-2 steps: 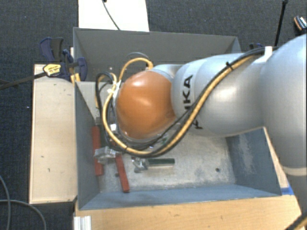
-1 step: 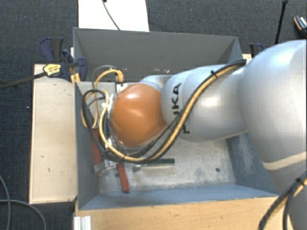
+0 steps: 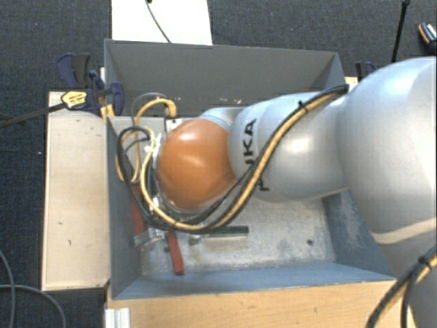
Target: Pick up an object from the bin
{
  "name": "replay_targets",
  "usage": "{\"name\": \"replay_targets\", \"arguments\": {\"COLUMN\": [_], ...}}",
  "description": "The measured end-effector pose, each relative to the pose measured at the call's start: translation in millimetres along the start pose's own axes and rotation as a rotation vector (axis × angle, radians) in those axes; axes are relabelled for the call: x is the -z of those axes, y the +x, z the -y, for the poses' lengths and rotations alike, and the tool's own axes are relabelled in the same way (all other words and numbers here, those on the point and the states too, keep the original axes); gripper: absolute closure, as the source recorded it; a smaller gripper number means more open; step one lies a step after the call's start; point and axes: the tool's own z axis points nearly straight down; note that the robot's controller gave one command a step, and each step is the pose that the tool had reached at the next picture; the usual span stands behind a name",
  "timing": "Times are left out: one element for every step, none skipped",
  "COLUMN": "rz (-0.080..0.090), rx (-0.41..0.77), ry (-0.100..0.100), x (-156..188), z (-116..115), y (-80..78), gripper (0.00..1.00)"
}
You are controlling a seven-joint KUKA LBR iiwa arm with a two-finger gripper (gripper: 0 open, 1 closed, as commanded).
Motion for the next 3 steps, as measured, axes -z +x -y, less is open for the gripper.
{"name": "replay_targets", "arguments": {"rz": [-0.001, 0.001, 0.002], "rx": [-0.004, -0.015, -0.025], "ry": [-0.002, 0.000, 0.005], "x": [-0.4, 6.7, 23.9], "z": [-0.3, -0.3, 0.1], "y": [0.2, -0.6, -1.2], "gripper": [1.00, 1.00, 1.00]}}
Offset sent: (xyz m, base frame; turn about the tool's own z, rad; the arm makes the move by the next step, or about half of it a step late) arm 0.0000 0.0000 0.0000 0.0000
